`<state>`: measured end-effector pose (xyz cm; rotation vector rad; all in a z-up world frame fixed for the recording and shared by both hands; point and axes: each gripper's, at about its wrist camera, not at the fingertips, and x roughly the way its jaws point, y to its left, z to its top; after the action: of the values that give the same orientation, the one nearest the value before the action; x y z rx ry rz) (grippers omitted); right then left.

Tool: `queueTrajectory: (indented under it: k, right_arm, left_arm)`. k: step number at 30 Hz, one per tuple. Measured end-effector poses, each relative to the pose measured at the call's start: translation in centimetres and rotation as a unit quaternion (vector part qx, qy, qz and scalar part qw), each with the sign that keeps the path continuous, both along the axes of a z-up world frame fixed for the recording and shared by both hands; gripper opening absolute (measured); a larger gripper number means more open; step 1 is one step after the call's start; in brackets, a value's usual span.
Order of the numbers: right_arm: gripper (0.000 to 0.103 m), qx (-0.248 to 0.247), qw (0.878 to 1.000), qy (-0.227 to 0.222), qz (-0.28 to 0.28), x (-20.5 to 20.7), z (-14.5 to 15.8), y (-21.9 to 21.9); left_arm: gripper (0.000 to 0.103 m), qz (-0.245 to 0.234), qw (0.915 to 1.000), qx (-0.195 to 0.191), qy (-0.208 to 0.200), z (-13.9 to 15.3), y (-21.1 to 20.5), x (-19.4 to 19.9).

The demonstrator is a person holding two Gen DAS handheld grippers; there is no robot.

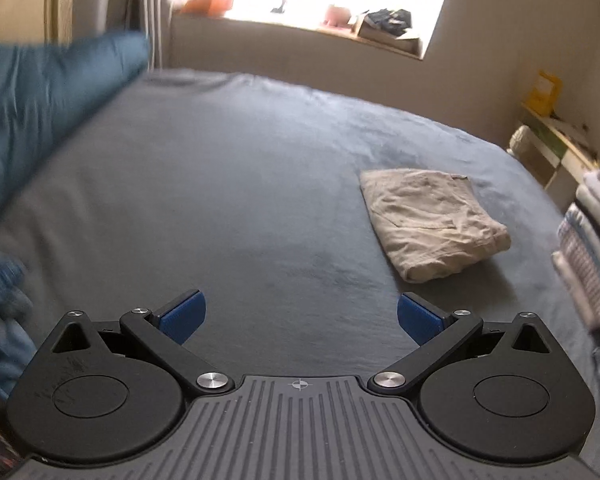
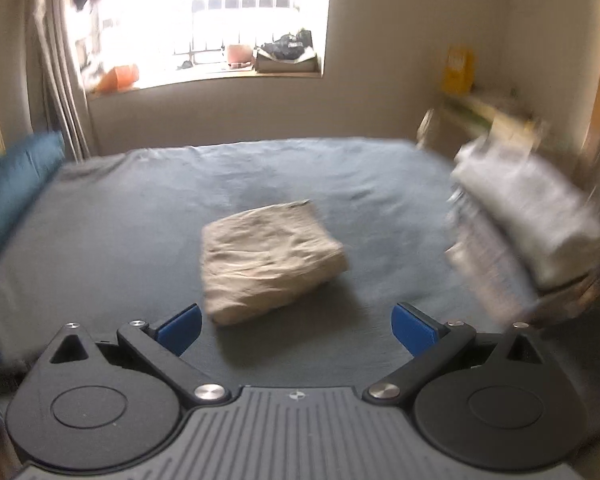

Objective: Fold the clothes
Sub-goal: 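Move the right tool to the beige trousers and grasp their edge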

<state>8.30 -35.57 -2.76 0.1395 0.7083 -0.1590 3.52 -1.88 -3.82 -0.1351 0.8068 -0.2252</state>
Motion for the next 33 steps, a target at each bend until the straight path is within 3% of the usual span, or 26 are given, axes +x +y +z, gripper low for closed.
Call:
queueTrajectory:
  k: [6, 12, 15, 17, 19, 22, 24, 26, 28, 30, 33]
  right_arm:
    - [0.100, 0.158, 0.984, 0.010, -0.077, 8.1, -6.8, -6.0]
    - [0.096, 0.247, 0.958, 0.046, -0.135, 16.7, -12.0, -13.3]
    - [0.092, 0.292, 0.939, 0.069, -0.170, 20.2, -15.0, -16.2]
    - [0.090, 0.316, 0.927, 0.085, -0.182, 22.3, -17.0, -17.6]
    - [0.089, 0.331, 0.918, 0.104, -0.194, 24.0, -18.9, -18.3]
    - [0.084, 0.347, 0.908, 0.125, -0.200, 25.9, -20.9, -18.7]
    - [0.075, 0.357, 0.903, 0.138, -0.197, 26.8, -22.0, -18.6]
    - [0.067, 0.360, 0.903, 0.136, -0.189, 27.3, -22.3, -18.2]
    - [0.054, 0.350, 0.910, 0.130, -0.179, 27.5, -21.9, -17.8]
    - [0.034, 0.338, 0.918, 0.124, -0.167, 27.5, -20.9, -17.4]
    - [0.018, 0.319, 0.930, 0.107, -0.145, 26.7, -19.0, -16.7]
  left_arm:
    - [0.103, -0.049, 0.9979, 0.039, -0.015, -1.7, -4.5, 2.7]
    - [0.100, -0.091, 0.9934, 0.066, -0.023, -4.2, -9.8, 7.4]
    - [0.091, -0.105, 0.9920, 0.069, 0.004, -5.8, -12.4, 10.3]
    - [0.077, -0.114, 0.9911, 0.063, 0.026, -6.8, -14.0, 12.1]
    - [0.074, -0.121, 0.9900, 0.057, 0.045, -7.6, -15.3, 13.6]
    - [0.059, -0.131, 0.9874, 0.061, 0.064, -8.6, -16.9, 15.1]
    - [0.057, -0.136, 0.9852, 0.069, 0.079, -9.4, -17.7, 15.9]
    - [0.052, -0.137, 0.9831, 0.076, 0.094, -10.1, -18.2, 16.4]
    - [0.052, -0.135, 0.9820, 0.077, 0.107, -10.6, -18.2, 16.7]
    - [0.052, -0.133, 0.9814, 0.077, 0.115, -11.0, -18.3, 16.8]
    - [0.052, -0.132, 0.9810, 0.084, 0.115, -11.3, -18.6, 16.7]
